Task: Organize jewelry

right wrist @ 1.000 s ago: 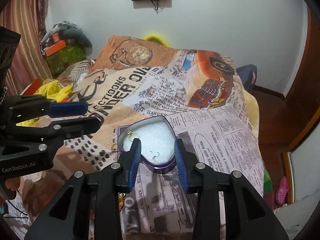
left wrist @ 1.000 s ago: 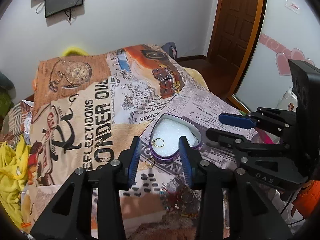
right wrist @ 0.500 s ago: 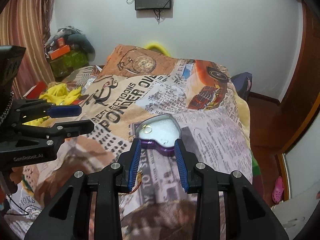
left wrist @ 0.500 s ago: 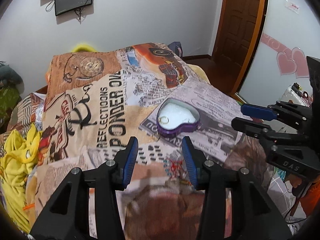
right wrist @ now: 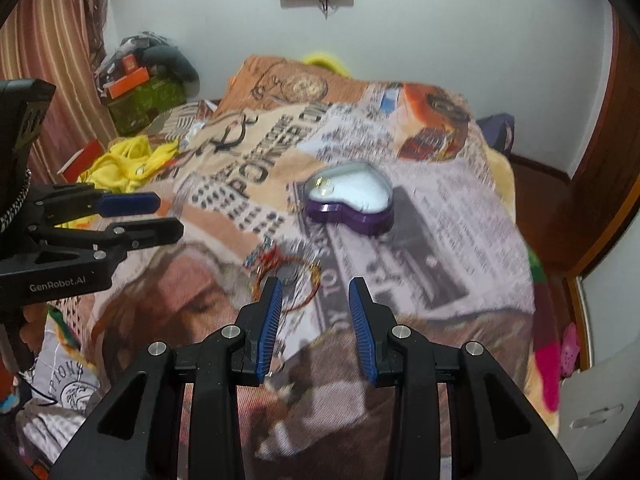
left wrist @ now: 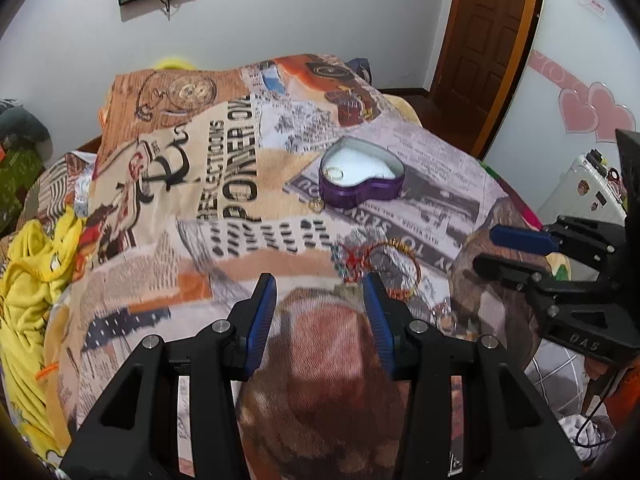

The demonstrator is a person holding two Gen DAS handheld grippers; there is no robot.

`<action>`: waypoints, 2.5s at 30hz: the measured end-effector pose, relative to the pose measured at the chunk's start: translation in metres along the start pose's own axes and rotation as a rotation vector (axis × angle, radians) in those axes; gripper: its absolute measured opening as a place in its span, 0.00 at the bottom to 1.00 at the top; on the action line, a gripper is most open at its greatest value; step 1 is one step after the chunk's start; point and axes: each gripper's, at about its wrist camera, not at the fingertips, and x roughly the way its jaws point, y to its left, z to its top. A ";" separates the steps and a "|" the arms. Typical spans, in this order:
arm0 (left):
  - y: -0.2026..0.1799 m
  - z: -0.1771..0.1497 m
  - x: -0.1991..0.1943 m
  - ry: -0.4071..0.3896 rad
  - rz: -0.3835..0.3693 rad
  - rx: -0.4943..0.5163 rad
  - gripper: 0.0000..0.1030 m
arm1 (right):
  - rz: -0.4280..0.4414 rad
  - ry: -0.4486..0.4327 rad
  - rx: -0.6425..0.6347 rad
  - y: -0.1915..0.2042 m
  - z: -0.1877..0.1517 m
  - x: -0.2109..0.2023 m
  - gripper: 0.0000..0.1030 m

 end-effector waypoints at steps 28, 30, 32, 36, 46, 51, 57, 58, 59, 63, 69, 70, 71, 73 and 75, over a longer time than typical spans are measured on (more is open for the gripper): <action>-0.018 -0.020 0.028 0.088 -0.070 0.005 0.43 | 0.079 0.105 -0.027 0.019 -0.035 0.029 0.08; -0.021 -0.019 0.030 0.089 -0.074 0.011 0.43 | 0.073 0.093 -0.028 0.018 -0.033 0.026 0.08; -0.023 -0.018 0.032 0.090 -0.075 0.017 0.43 | 0.067 0.082 -0.028 0.016 -0.031 0.025 0.08; -0.022 -0.016 0.034 0.087 -0.081 0.009 0.43 | 0.091 0.086 -0.011 0.012 -0.027 0.024 0.08; -0.016 -0.020 0.035 0.094 -0.084 -0.006 0.43 | 0.124 0.162 0.004 0.020 -0.028 0.047 0.13; -0.016 -0.020 0.035 0.094 -0.086 -0.011 0.43 | 0.137 0.158 0.034 0.014 -0.025 0.050 0.13; -0.014 -0.022 0.033 0.087 -0.082 -0.014 0.43 | 0.126 0.161 0.022 0.018 -0.021 0.049 0.14; -0.013 -0.022 0.032 0.086 -0.081 -0.015 0.43 | 0.125 0.162 0.021 0.018 -0.020 0.049 0.15; -0.012 -0.021 0.032 0.085 -0.081 -0.017 0.43 | 0.125 0.164 0.020 0.018 -0.019 0.050 0.18; -0.007 -0.021 0.031 0.078 -0.078 -0.027 0.43 | 0.135 0.161 0.029 0.020 -0.018 0.051 0.27; -0.003 -0.022 0.030 0.074 -0.079 -0.035 0.43 | 0.101 0.147 -0.015 0.027 -0.019 0.054 0.26; -0.003 -0.022 0.030 0.074 -0.080 -0.035 0.43 | 0.102 0.141 -0.017 0.027 -0.020 0.053 0.25; -0.003 -0.022 0.030 0.073 -0.079 -0.034 0.43 | 0.105 0.140 -0.015 0.026 -0.019 0.053 0.25; -0.004 -0.022 0.031 0.074 -0.079 -0.032 0.43 | 0.108 0.134 -0.003 0.023 -0.020 0.052 0.21; -0.006 -0.022 0.032 0.075 -0.081 -0.027 0.43 | 0.106 0.134 0.007 0.020 -0.020 0.050 0.12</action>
